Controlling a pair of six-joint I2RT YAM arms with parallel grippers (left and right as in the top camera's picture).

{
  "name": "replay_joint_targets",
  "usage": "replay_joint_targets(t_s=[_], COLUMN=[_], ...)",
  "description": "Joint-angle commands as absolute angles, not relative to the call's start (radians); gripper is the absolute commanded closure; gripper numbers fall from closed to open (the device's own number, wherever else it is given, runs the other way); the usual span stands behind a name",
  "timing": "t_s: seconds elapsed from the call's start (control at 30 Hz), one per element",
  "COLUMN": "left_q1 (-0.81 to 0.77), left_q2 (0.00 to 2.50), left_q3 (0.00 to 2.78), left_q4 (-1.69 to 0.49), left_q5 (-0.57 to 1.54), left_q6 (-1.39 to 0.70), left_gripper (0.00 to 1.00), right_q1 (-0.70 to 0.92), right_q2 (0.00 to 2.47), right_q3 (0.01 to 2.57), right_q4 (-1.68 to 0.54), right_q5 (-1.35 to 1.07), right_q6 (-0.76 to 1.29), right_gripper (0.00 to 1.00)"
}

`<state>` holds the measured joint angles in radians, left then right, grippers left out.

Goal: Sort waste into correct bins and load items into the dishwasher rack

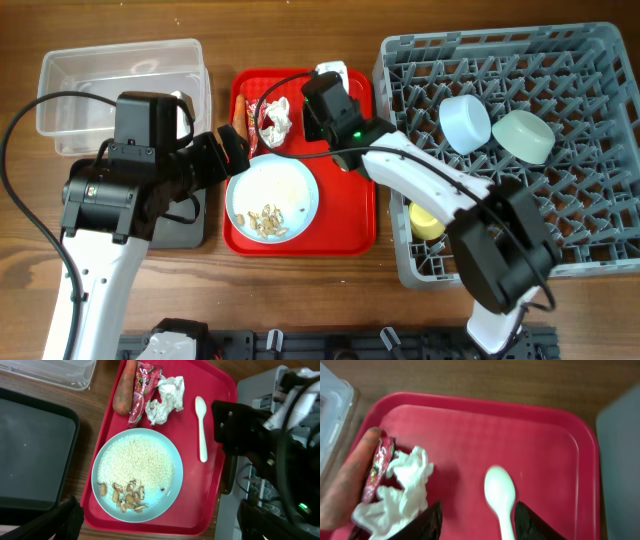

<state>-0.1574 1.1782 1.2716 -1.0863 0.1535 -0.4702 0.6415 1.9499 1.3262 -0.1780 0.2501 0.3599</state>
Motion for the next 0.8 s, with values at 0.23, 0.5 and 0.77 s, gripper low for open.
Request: replay_joint_targets(t_s=[0.23,0.5,0.77], left_q1=[-0.159,-0.159,-0.159], left_q2=[1.178,1.178,1.178], left_q3=[1.277,1.277,1.277], left_q4=[-1.086,-1.086,-1.086], left_q5=[0.144,0.144,0.144], left_q6=[-0.479,-0.479,-0.48], left_gripper=[0.0,0.0,0.0], right_q1=[0.525,0.519,0.517], right_q2=[2.136,2.152,2.154], right_q3=[1.328,1.328,1.328], right_q4=[-0.11,-0.111,-0.163], right_q5=[0.287,0.111,0.23], right_q6=[0.235,0.18,0.346], right_gripper=[0.52,0.48,0.43])
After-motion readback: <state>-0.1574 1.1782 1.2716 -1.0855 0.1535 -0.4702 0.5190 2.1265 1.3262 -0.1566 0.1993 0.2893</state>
